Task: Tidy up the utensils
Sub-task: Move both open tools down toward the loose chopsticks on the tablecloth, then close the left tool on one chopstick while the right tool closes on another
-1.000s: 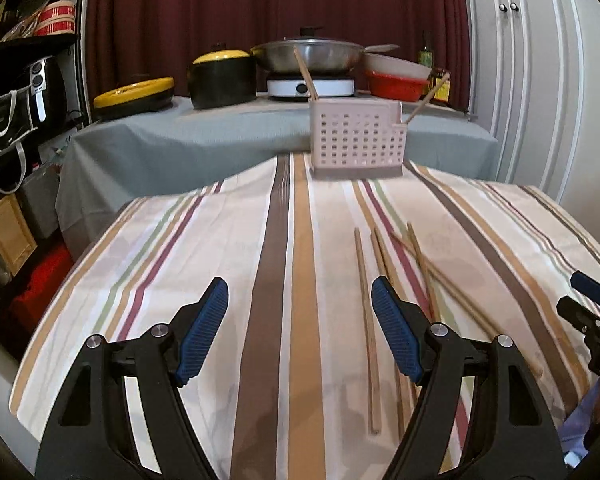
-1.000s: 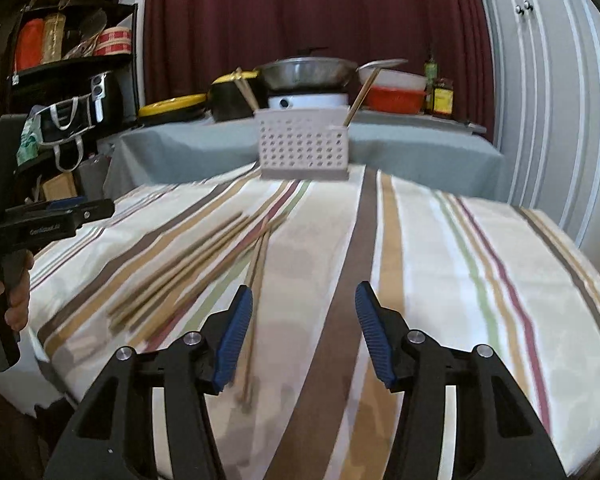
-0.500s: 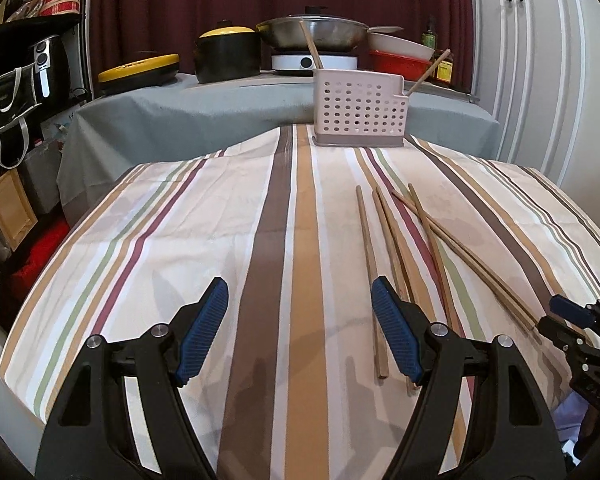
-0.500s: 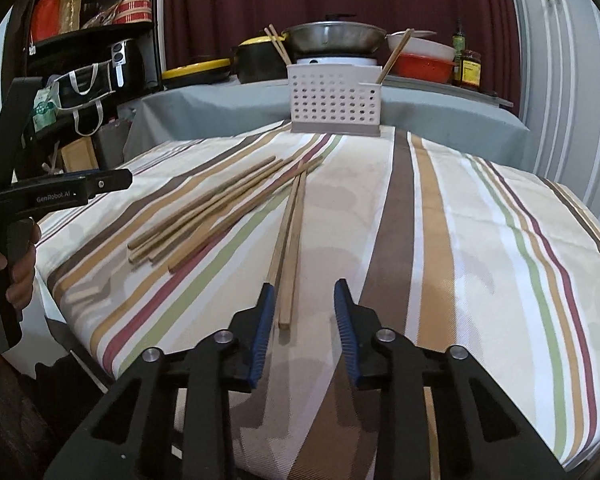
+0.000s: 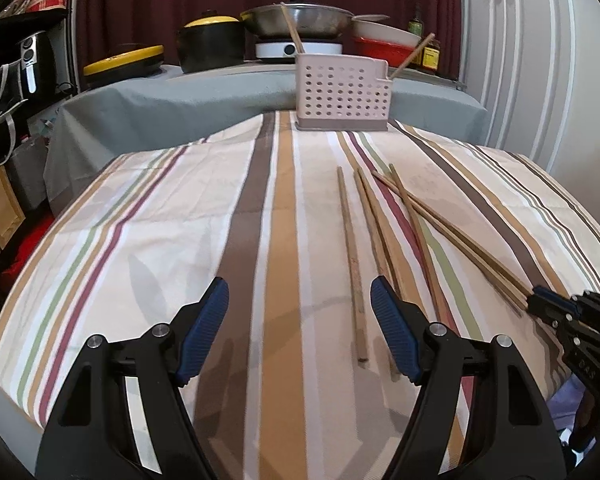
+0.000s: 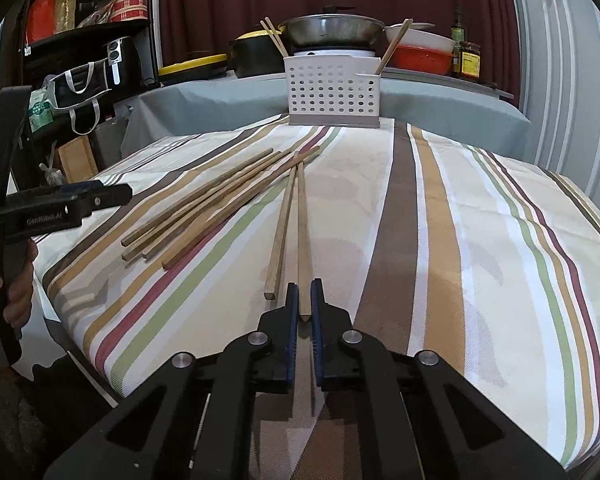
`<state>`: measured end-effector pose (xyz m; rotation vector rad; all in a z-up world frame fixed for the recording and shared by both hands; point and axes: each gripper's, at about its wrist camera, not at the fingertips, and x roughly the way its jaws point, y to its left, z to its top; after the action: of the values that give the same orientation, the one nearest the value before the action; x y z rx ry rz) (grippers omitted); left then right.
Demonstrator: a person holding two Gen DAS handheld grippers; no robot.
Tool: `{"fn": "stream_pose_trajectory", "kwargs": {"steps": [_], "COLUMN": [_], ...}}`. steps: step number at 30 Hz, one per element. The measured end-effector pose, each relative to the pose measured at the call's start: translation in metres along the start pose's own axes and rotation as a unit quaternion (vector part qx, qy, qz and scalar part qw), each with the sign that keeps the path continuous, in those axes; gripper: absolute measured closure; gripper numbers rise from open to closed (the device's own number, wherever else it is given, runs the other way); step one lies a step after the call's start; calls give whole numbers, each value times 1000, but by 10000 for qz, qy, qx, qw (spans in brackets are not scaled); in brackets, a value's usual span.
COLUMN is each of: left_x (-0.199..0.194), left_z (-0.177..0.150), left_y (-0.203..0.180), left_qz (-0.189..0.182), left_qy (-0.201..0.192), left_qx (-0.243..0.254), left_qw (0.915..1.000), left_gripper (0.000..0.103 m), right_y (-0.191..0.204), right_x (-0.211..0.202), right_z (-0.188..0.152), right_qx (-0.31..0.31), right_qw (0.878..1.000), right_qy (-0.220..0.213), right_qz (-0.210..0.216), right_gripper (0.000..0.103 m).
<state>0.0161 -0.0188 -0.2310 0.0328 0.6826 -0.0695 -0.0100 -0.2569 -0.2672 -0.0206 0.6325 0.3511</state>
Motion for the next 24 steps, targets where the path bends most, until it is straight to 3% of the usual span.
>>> {"fn": "stream_pose_trajectory", "kwargs": {"steps": [4, 13, 16, 20, 24], "left_x": [3, 14, 15, 14, 12], "left_z": [-7, -23, -25, -26, -27], "left_y": [-6, -14, -18, -22, -24], "left_qz": [-107, -247, -275, -397, -425], "left_qy": [130, 446, 439, 399, 380], "left_qx": [74, 165, 231, 353, 418], "left_qw": [9998, 9986, 9984, 9978, 9975], "left_gripper": [34, 60, 72, 97, 97], "right_y": [1, 2, 2, 2, 1], "right_x": [0, 1, 1, 0, -3], "right_z": [1, 1, 1, 1, 2], "right_qx": [-38, -22, -18, -2, 18], "right_qw": [10000, 10000, 10000, 10000, 10000], "right_qy": [-24, -3, -1, -4, -60], "right_qz": [-26, -20, -15, -6, -24], "right_gripper": [96, 96, 96, 96, 96]}}
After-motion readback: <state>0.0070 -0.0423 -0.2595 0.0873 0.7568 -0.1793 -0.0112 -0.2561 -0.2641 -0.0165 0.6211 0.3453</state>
